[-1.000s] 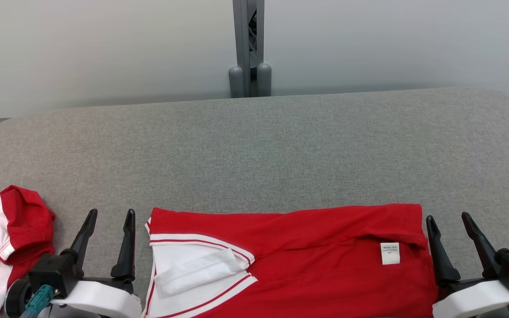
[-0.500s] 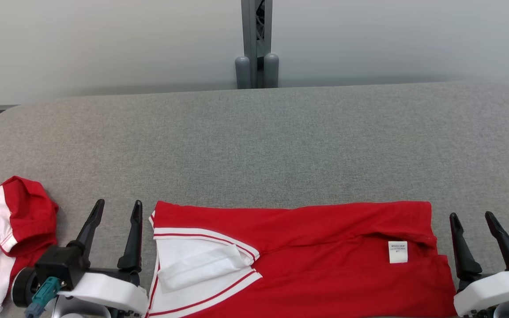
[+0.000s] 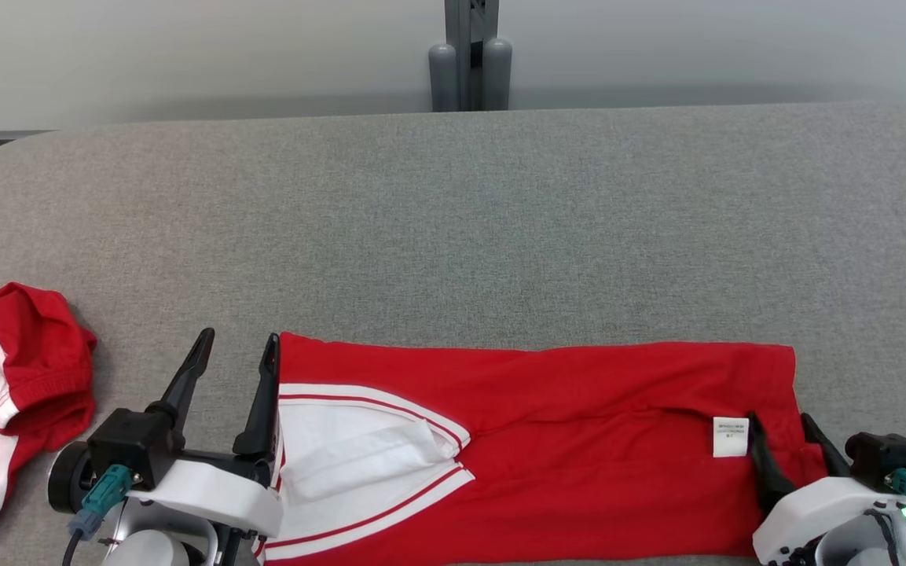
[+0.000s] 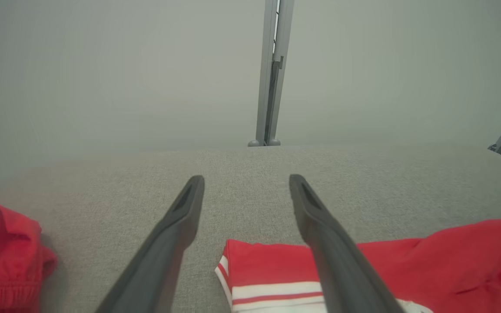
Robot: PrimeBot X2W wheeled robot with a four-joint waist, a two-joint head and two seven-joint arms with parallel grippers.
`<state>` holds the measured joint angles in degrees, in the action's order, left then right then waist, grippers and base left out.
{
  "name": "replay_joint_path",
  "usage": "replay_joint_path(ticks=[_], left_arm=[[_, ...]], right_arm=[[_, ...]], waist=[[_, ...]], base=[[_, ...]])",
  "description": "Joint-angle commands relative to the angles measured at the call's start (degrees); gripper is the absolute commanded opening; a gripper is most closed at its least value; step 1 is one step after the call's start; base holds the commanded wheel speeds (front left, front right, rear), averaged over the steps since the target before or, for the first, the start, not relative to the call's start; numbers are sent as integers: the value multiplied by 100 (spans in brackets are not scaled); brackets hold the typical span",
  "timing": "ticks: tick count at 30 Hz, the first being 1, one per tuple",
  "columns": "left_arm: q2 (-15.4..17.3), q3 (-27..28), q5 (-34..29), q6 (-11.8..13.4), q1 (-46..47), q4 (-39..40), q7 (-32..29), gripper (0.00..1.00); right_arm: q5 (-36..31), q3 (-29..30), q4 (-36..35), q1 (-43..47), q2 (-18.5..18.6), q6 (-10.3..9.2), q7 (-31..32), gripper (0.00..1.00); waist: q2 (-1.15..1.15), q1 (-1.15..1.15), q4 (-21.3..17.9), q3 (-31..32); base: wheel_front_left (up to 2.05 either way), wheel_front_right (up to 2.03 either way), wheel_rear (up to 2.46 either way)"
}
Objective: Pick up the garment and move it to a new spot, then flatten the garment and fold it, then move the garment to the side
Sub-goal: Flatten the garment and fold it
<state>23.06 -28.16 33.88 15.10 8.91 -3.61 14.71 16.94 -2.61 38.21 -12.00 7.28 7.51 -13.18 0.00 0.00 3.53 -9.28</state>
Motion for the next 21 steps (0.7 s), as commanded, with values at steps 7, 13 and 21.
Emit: replay_joint_path(ticks=[7, 13, 21], left_arm=[[10, 5, -36, -97, 221, -127, 20, 100], [-33, 35, -32, -125, 252, -211, 32, 100], [-5, 160, -66, -148, 233, -201, 42, 100]], right_arm=[[497, -662, 733, 98, -212, 6, -47, 100], [798, -932, 777, 260, -251, 1, -94, 0], [689, -195, -11, -84, 253, -14, -199, 0]], waist=[[0, 0, -30, -118], [0, 0, -122, -140], [0, 0, -325, -168]], base=[[0, 0, 0], [0, 0, 0], [0, 0, 0]])
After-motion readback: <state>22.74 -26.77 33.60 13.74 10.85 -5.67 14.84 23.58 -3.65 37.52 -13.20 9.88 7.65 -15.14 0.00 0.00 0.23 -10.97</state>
